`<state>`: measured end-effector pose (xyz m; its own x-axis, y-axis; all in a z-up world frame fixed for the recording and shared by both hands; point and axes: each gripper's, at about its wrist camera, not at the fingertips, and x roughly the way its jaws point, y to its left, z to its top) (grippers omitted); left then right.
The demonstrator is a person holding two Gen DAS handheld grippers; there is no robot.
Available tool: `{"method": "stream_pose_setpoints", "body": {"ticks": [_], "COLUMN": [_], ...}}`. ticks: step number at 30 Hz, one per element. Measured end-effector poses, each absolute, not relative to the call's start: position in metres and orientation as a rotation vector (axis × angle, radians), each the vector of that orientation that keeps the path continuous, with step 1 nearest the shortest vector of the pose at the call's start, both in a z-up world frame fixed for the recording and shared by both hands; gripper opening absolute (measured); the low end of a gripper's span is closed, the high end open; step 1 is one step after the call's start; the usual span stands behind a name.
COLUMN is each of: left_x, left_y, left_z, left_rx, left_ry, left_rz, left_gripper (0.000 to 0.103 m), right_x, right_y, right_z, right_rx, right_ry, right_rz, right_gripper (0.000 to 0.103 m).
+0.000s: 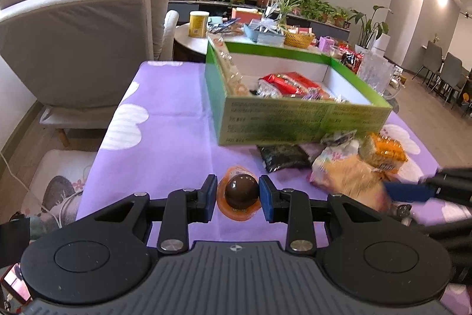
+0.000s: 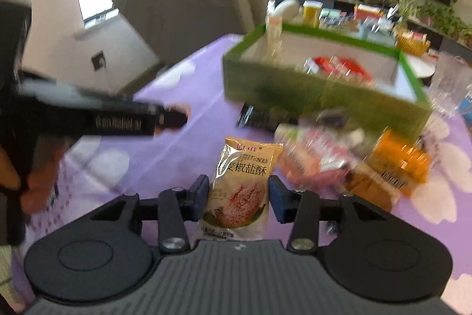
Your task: Organize snacks
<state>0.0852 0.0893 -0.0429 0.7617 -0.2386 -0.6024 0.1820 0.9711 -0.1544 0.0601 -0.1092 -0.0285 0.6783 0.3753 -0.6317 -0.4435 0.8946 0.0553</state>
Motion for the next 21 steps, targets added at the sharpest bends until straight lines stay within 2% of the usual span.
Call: {"method": "stream_pose_setpoints", "body": {"ticks": [10,16,21], "left_x": [0.116,0.152,0.192], "left_y": [0.061,0.034,0.018], "left_z": [-0.009,0.016,0.015], "left_rx": [-0.085,-0.054,-0.026], "left_ry": [0.568,0.481,0.478], "left_rz": [-0.282,-0.319,-0.315], "left_gripper": [0.029,0.029,0.029], "right_x": [0.106,0.143,0.171], "right_y": [-0.143,-0.157,-0.165], "right_z": [0.012,0.021,0.016], "right_rx": [-0.054,-0.014,0.013], "right_ry": [0.519,0.492,0.500], "right_rz": [0.307,0.236,0.207], "right_gripper": [0.047,0.047,0.047]}}
